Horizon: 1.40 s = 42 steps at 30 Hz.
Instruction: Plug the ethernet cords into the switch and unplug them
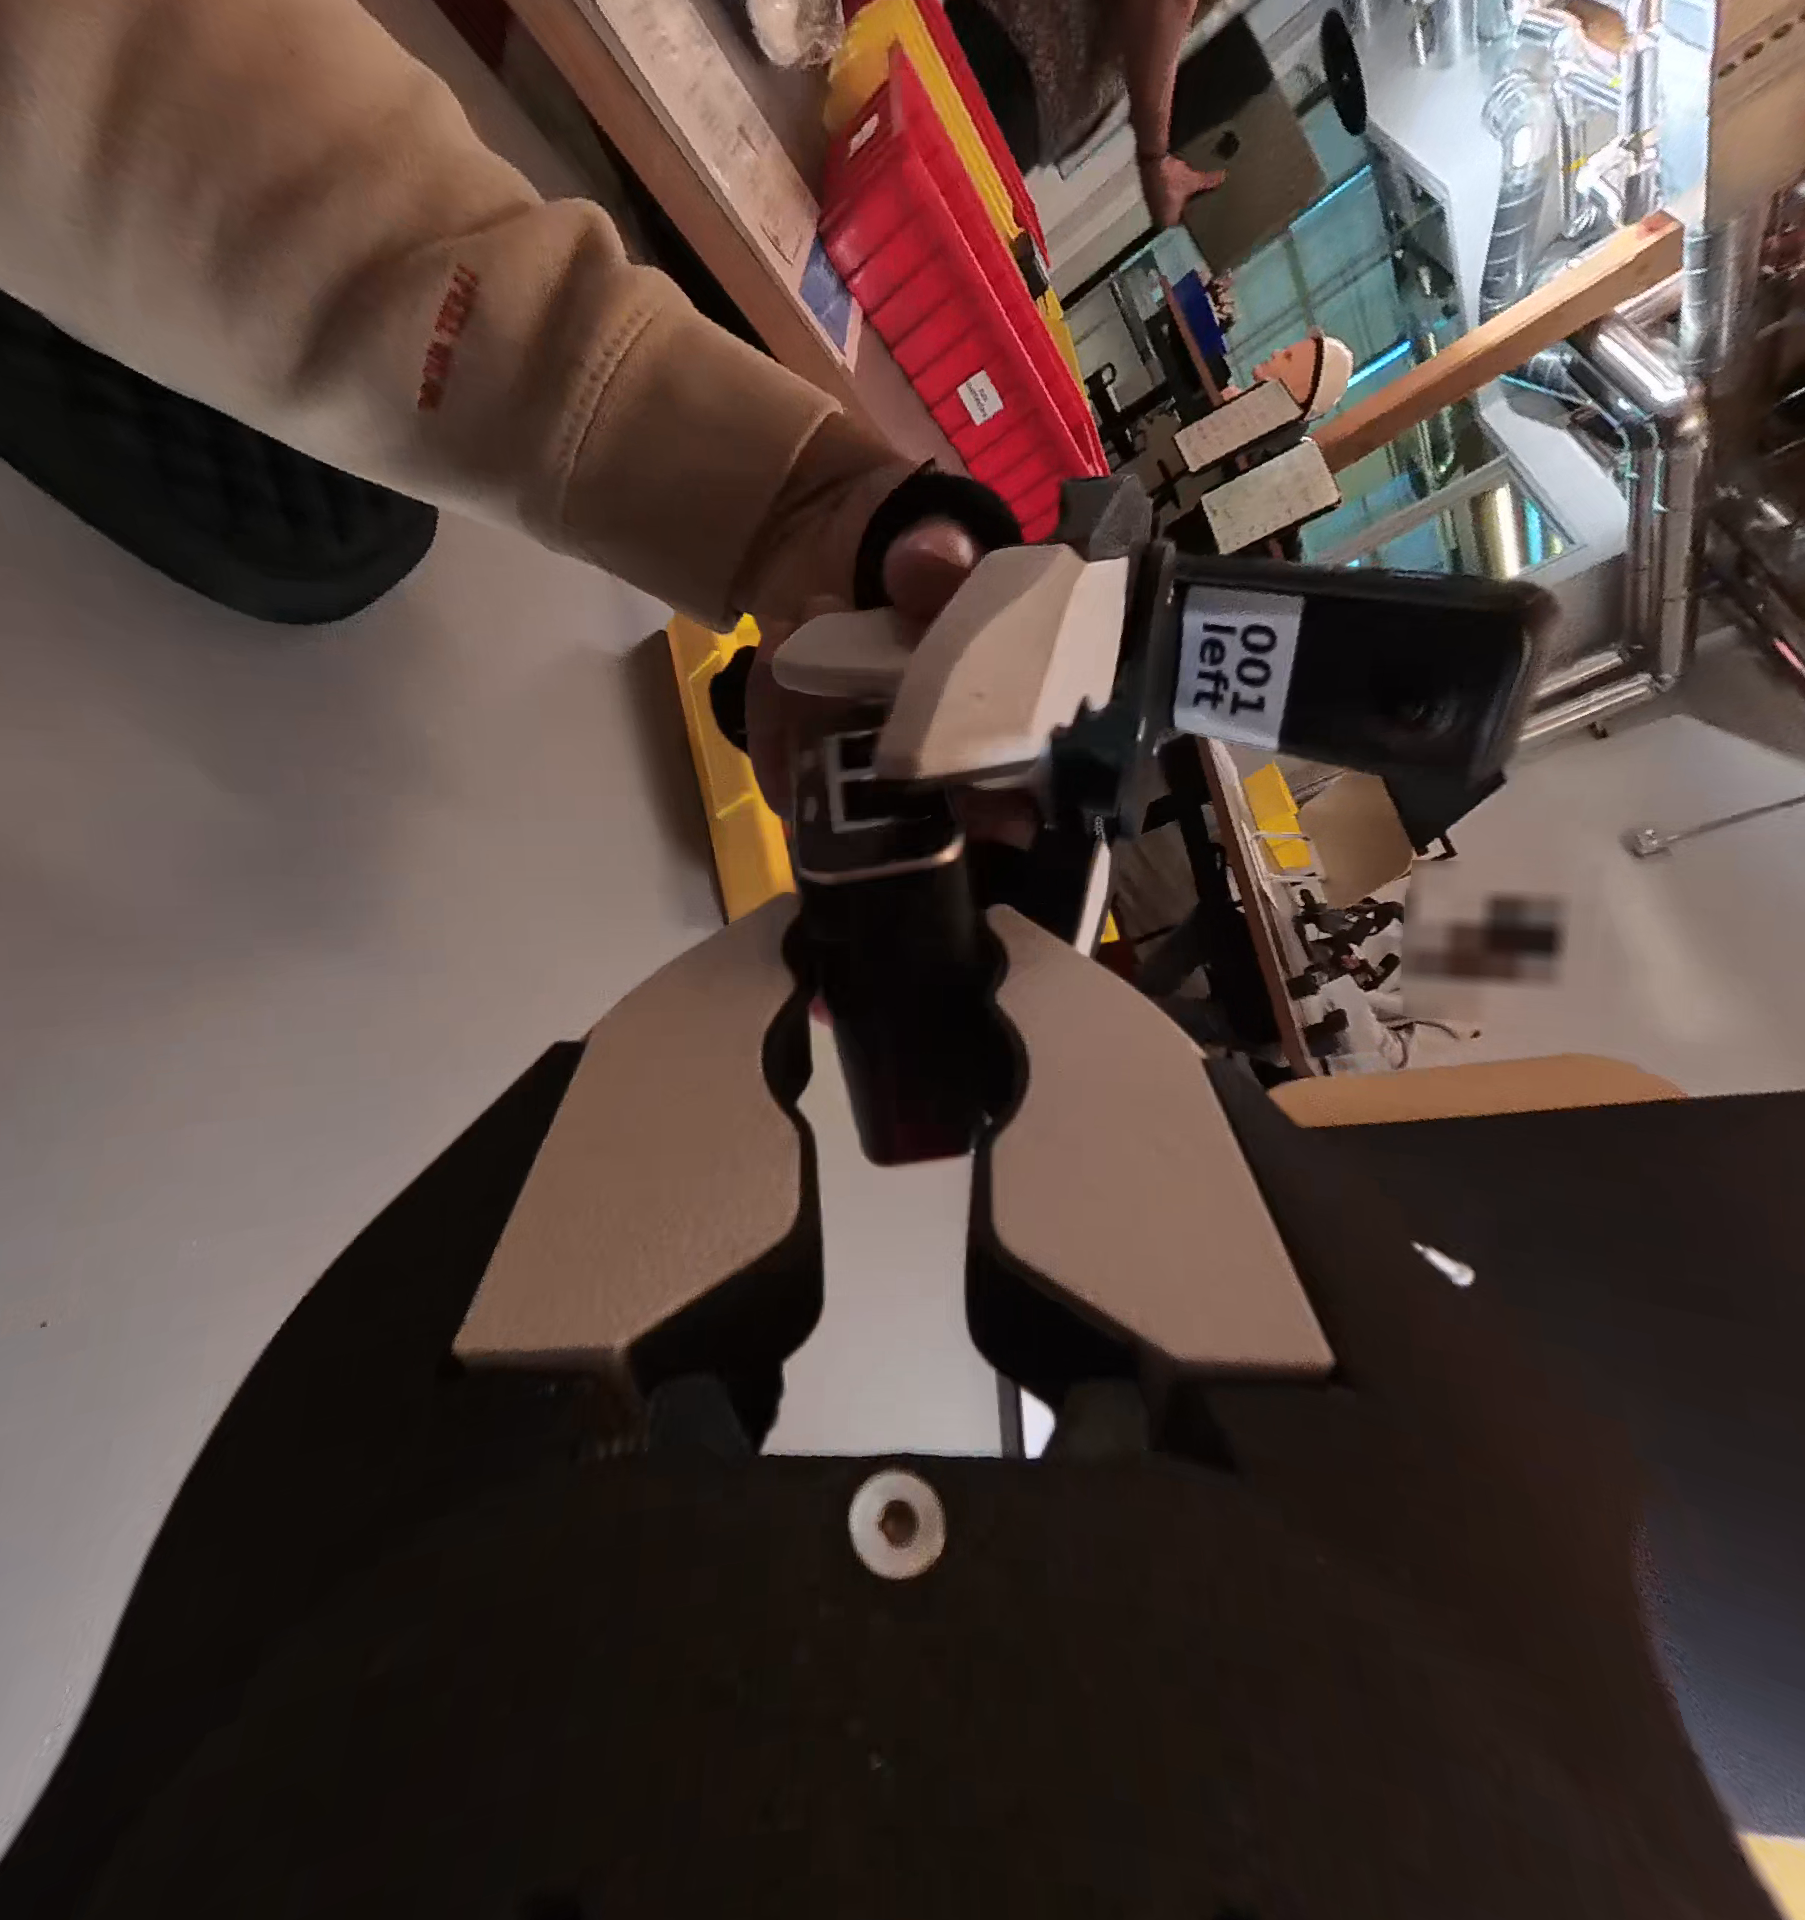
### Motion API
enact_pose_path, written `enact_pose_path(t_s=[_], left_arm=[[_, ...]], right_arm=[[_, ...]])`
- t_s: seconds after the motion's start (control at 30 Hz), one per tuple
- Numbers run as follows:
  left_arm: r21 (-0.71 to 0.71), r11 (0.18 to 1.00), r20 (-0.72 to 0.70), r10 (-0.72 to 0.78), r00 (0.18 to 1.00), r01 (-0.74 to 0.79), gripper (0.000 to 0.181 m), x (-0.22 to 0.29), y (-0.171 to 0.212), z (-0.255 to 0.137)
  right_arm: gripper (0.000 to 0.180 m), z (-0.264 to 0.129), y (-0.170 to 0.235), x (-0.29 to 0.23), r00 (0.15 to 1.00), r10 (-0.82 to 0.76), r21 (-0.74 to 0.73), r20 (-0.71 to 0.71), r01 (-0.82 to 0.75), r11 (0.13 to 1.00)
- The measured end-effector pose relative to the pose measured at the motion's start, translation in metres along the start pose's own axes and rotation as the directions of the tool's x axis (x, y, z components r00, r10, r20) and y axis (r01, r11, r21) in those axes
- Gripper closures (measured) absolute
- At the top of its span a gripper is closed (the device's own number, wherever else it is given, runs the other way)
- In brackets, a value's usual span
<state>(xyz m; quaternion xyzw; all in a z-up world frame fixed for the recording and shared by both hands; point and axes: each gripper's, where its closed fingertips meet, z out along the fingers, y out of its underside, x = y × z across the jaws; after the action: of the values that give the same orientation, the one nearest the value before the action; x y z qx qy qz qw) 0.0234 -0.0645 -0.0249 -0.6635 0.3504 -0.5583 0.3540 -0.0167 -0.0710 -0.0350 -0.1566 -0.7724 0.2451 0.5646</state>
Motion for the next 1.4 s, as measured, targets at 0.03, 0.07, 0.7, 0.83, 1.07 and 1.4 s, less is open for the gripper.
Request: enact_pose_path(t_s=[0.03,0.07,0.7,0.83,1.07,1.4], left_arm=[[0.036,0.999,0.024,-0.009,1.0,0.008,0.115,-0.005,-0.004,-0.003],[0.072,0.997,0.053,-0.005,0.999,0.001,0.118,-0.01,-0.008,-0.007],[-0.244,0.858,0.529,0.509,0.679,-0.453,0.154,-0.029,-0.014,-0.008],[-0.246,0.837,0.535,0.538,0.651,-0.489,0.156,-0.022,-0.021,-0.007],[-0.053,0.774,0.493,0.569,0.658,-0.63,0.156,0.017,-0.046,-0.012],[0.101,0.663,0.52,0.6,0.607,-0.742,0.156,0.039,-0.064,-0.013]], right_arm=[[0.154,0.0,0.005,0.002,1.0,0.025,-0.002,-0.005,-0.025,1.0],[0.155,-0.001,0.009,0.005,0.997,0.075,0.004,-0.004,-0.075,0.997],[0.155,-0.003,0.035,0.007,0.838,0.537,-0.092,0.097,-0.53,0.843],[0.155,-0.008,0.024,0.013,0.82,0.56,-0.044,0.117,-0.559,0.828],[0.151,-0.025,-0.005,0.031,0.828,0.549,0.151,0.116,-0.561,0.814],[0.149,-0.033,-0.027,0.047,0.785,0.606,0.455,0.126,-0.589,0.668]])
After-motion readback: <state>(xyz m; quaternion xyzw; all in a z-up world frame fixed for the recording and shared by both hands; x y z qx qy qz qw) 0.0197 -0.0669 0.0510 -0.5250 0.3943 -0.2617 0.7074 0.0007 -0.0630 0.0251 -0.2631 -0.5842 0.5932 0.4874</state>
